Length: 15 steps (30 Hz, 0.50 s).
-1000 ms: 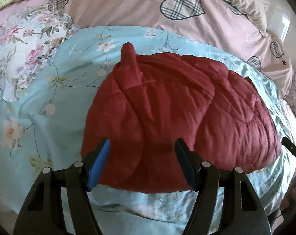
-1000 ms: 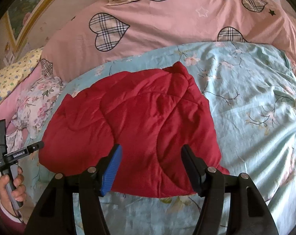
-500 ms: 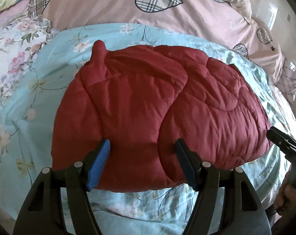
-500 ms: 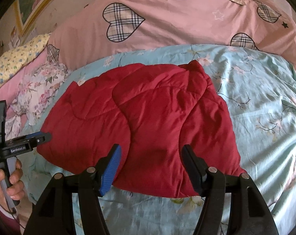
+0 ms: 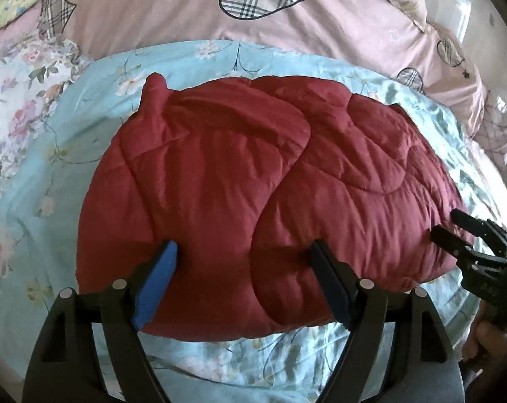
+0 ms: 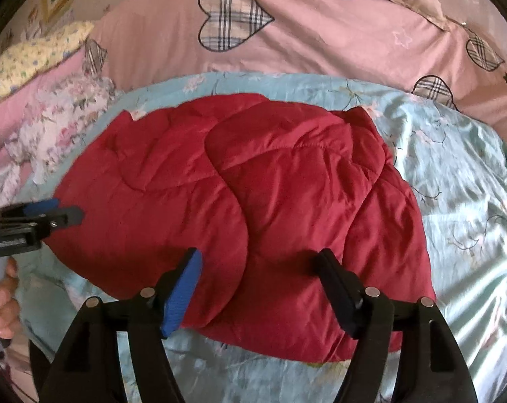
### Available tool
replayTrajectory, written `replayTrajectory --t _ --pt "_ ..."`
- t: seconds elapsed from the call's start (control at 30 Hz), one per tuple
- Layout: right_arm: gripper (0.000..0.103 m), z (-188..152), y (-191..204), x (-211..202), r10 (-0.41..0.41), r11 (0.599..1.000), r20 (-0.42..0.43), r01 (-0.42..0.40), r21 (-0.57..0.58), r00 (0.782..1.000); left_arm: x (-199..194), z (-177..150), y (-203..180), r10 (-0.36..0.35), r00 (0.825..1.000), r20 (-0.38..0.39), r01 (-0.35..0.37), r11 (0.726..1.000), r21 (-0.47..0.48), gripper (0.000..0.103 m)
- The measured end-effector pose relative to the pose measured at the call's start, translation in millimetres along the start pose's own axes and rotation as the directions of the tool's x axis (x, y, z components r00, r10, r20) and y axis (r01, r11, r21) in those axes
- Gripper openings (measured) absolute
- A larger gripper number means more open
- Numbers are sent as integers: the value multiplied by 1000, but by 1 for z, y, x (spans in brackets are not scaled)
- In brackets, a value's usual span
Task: Fold large clothes
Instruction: 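Press and smooth the folded coat flat with both grippers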
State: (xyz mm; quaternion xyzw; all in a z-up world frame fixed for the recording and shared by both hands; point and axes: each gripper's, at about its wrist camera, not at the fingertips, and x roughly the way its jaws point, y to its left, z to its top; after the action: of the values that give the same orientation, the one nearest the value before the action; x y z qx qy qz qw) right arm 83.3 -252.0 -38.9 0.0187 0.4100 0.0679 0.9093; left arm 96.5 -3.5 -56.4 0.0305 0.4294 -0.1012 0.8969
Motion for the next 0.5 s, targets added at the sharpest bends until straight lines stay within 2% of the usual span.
replayTrajectory --t 0.1,0.17,0.5 --pt "75 3 -7 9 -13 1000 -21 13 21 1000 10 2 1 28 1000 -15 -28 1000 -3 81" --pt "75 4 -13 14 -18 999 -28 19 42 999 16 3 4 43 999 -22 -43 999 -6 86" --pt "82 14 -37 36 -23 994 -45 28 101 999 37 12 17 45 998 -34 -46 998 -38 95"
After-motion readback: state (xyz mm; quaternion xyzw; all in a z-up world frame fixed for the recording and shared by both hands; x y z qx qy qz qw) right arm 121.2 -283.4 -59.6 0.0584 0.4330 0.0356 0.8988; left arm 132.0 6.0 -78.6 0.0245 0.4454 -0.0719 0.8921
